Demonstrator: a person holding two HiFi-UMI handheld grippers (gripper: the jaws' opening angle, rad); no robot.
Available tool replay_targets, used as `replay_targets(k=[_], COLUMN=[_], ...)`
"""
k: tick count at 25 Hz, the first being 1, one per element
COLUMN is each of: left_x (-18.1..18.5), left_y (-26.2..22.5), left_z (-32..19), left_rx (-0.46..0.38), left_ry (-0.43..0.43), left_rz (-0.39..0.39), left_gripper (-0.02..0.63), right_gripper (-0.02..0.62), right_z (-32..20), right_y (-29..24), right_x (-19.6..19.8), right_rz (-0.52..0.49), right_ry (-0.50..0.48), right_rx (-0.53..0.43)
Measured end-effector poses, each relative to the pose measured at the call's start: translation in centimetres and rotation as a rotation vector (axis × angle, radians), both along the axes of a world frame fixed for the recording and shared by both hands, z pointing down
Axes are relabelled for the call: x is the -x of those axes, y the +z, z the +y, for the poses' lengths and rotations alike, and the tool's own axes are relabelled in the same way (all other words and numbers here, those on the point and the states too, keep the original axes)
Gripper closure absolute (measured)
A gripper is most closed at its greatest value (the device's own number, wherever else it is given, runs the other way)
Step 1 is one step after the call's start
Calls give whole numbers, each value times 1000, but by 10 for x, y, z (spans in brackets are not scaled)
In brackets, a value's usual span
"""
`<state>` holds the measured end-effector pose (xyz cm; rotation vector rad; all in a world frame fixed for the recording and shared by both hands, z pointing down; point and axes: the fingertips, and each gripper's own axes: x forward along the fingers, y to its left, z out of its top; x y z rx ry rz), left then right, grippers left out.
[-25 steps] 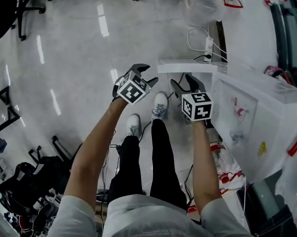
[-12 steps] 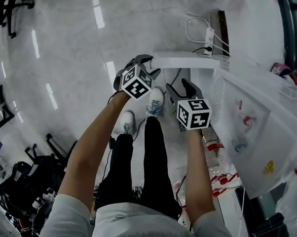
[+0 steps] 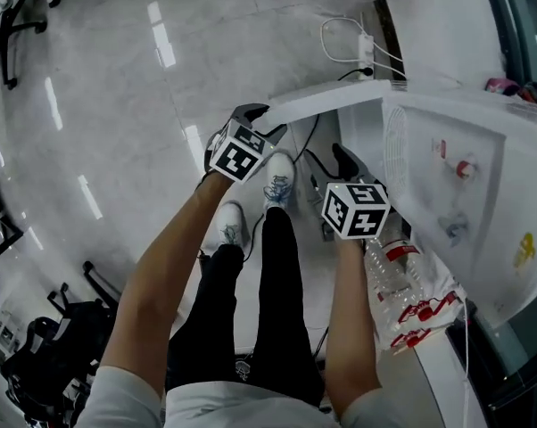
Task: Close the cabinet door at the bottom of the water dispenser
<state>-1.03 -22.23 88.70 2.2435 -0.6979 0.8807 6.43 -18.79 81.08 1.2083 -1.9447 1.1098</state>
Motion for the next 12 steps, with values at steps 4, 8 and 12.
replay_targets(k=[4,8,12], left_x=[-5,-16,-35], left_y=[-7,-9,-12], left_z=[13,32,56], left_rx=[-37,-66,-74], left_ry=[-28,-58,-79], left_rz=[47,96,114], left_gripper=[380,380,380], right_gripper=[301,301,301], right_z=[35,95,153], right_y=[-4,-9,-11], right_x=[-11,-25,-45], right_rz=[3,43,72], right_ry=[76,85,88], right_rx=[-39,-53,-61])
